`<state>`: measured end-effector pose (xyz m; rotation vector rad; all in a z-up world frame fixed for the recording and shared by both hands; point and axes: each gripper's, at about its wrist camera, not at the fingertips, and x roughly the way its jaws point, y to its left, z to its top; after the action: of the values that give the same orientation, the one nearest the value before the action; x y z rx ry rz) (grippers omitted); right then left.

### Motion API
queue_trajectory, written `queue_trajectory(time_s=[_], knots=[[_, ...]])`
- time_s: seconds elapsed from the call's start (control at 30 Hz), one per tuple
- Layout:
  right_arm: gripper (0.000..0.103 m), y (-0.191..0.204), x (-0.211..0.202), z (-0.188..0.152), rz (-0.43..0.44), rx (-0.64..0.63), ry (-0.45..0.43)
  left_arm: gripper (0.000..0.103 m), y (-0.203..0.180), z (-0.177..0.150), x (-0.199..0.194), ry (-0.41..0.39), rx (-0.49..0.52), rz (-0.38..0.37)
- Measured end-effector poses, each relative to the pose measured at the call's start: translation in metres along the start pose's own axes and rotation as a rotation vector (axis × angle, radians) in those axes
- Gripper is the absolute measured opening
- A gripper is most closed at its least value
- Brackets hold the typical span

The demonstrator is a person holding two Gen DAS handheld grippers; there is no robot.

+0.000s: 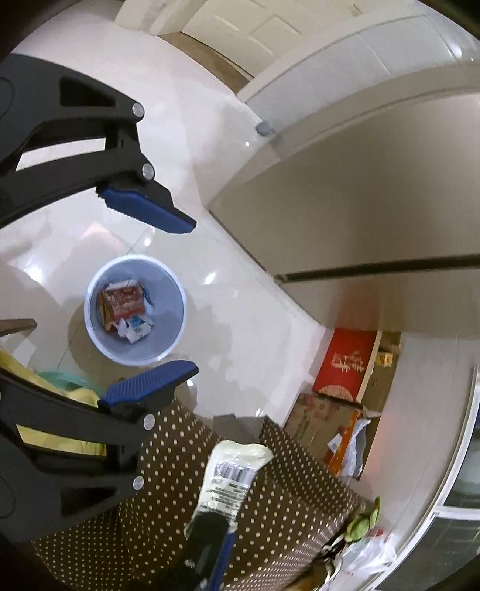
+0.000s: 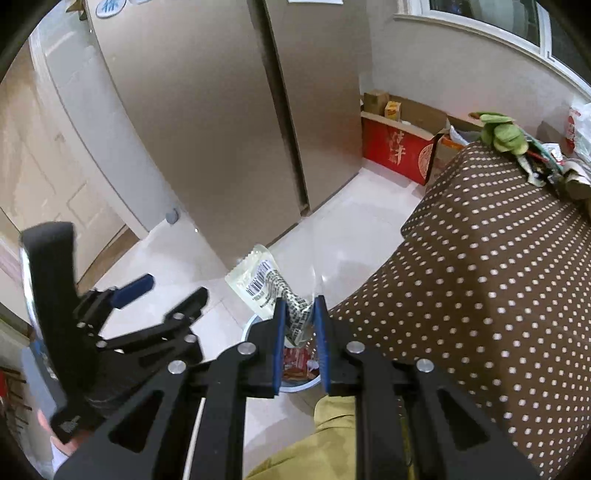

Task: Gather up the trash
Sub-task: 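Open the left gripper then the right gripper to drop both into the bucket, then move both tools back over the table toward the trash pile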

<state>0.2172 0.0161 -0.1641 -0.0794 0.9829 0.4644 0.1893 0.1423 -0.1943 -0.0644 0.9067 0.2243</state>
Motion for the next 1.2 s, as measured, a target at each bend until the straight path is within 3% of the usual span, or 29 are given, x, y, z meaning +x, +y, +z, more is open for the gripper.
queue_trajectory(time_s=[0.27, 0.33, 0.37, 0.4, 0.6, 0.8, 1.2], knots=[[0.019, 0.029, 0.048, 0.001, 0.050, -0.027, 0.098, 0.071, 0.040, -0.007, -0.012, 0.001, -0.080, 0.076], [0.036, 0.033, 0.062, 0.002, 0.064, -0.019, 0.146, 0.071, 0.049, -0.009, -0.017, -0.003, -0.096, 0.093], [0.063, 0.034, 0.068, 0.003, 0.058, -0.006, 0.170, 0.071, 0.053, -0.010, -0.019, -0.005, -0.102, 0.095], [0.068, 0.035, 0.071, 0.002, 0.062, 0.005, 0.170, 0.071, 0.055, -0.011, -0.021, -0.006, -0.107, 0.093], [0.068, 0.038, 0.070, 0.000, 0.071, 0.011, 0.177, 0.071, 0.056, -0.012, -0.031, -0.026, -0.108, 0.090], [0.068, 0.026, 0.039, 0.002, 0.064, 0.023, 0.129, 0.071, 0.042, -0.010, -0.043, -0.052, -0.092, 0.058], [0.069, -0.019, -0.035, 0.000, 0.011, 0.106, -0.008, 0.071, -0.011, 0.012, -0.070, -0.129, 0.001, -0.073]])
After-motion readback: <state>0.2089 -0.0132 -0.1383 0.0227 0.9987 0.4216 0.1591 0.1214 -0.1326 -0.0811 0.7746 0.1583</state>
